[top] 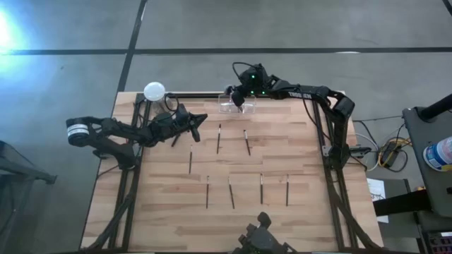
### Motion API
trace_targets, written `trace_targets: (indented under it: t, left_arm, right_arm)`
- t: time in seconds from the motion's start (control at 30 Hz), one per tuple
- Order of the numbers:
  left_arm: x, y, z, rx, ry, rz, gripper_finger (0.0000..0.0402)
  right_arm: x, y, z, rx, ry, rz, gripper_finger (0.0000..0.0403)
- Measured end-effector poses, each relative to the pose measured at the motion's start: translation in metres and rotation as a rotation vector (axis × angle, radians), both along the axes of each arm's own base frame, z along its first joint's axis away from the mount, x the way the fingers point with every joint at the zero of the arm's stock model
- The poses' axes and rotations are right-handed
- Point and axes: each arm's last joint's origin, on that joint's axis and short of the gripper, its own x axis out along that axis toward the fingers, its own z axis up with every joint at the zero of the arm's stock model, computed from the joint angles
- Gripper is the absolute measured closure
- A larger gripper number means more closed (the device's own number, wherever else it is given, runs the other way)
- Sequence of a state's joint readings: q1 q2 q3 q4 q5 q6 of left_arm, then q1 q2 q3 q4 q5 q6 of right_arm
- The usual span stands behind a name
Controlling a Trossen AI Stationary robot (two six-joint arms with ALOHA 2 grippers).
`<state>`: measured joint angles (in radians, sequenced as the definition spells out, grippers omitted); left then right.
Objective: Pick & Place Makeup Brushes
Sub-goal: Put the black eyeshadow brush into the transparent organizer
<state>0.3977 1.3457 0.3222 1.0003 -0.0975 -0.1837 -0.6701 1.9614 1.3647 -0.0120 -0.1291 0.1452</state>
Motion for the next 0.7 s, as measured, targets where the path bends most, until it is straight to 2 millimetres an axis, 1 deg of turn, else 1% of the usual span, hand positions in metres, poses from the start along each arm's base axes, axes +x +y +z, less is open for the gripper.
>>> trace_targets:
  t: [0.23, 0.37, 0.47, 0.57, 0.63, 0.7]
  left_arm:
    - [0.0, 0.0, -0.001, -0.002, 0.006, 0.0, 0.0402]
    - [0.0, 0.0, -0.001, -0.002, 0.006, 0.0, 0.0402]
    - [0.0, 0.0, -0.001, -0.003, 0.006, 0.0, 0.0402]
    - [0.0, 0.0, -0.001, -0.004, 0.009, 0.0, 0.0402]
    - [0.0, 0.0, -0.002, -0.007, 0.018, 0.0, 0.0402]
    - [0.0, 0.0, -0.003, -0.009, 0.03, 0.0, 0.0402]
  right_arm:
    - [0.0, 0.0, 0.001, -0.001, -0.001, 0.0, 0.0319]
    - [-0.001, 0.001, 0.002, -0.01, 0.006, 0.008, 0.0316]
    - [-0.001, 0.004, 0.005, -0.028, 0.024, 0.033, 0.0335]
    - [0.0, 0.013, 0.012, -0.059, 0.036, 0.071, 0.0367]
    - [-0.002, 0.023, 0.016, -0.08, 0.046, 0.096, 0.0387]
    - [-0.006, 0.034, 0.018, -0.108, 0.063, 0.089, 0.0391]
